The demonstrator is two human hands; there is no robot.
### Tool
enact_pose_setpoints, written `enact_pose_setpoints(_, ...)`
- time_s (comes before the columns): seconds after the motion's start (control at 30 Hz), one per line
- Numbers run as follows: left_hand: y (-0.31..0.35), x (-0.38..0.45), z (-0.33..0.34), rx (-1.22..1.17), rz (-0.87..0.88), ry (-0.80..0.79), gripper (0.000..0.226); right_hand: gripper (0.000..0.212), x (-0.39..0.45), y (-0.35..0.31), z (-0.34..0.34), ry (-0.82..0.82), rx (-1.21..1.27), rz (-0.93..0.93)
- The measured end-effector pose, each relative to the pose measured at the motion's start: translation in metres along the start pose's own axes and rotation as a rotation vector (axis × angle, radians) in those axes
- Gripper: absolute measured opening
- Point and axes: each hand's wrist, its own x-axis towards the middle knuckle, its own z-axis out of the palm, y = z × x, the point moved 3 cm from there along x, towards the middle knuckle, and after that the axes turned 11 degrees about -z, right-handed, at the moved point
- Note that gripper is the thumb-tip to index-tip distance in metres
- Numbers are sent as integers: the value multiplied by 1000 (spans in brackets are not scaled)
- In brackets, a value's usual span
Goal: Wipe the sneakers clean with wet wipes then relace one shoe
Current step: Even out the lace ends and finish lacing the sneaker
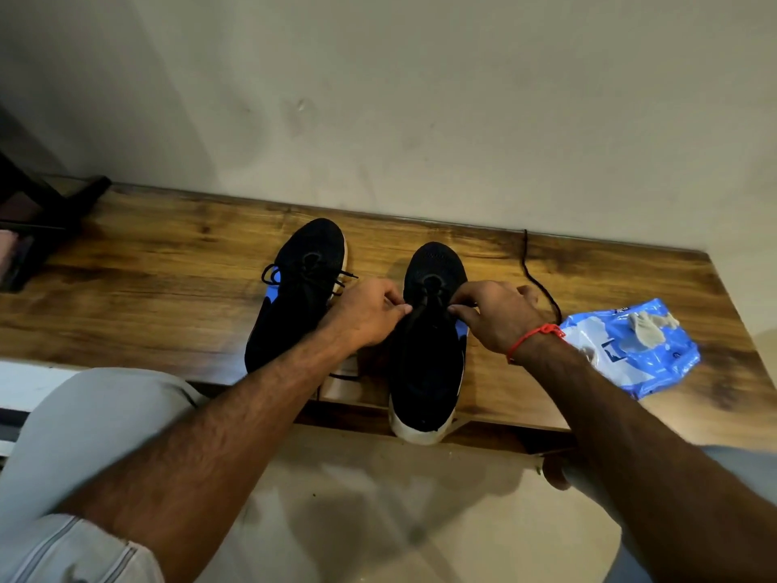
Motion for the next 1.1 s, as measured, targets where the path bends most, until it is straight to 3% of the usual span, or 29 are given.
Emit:
enact_pose_setpoints(0.37,-8,10,3,-52,2,183,20,10,3,13,-3,41,51,58)
enact_pose_setpoints(0.5,-1,7,7,-110,63,109,6,9,4,18,3,40,225,-5)
enact_pose_setpoints(0.7,4,1,9,-111,122,103,3,6,4,7,11,14,414,-54)
enact_pose_setpoints(0.8,10,-3,6,-160,149,84,11,8,6,2,6,-32,512,-42)
enact_pose_setpoints(0.97,20,-8,-4,-264,34,-53,20,12,9,0,-10,-132,722,113)
enact_pose_setpoints(1.1,31,-24,-31,-463,-7,-171,23,20,0,-3,-40,-14,1038,193)
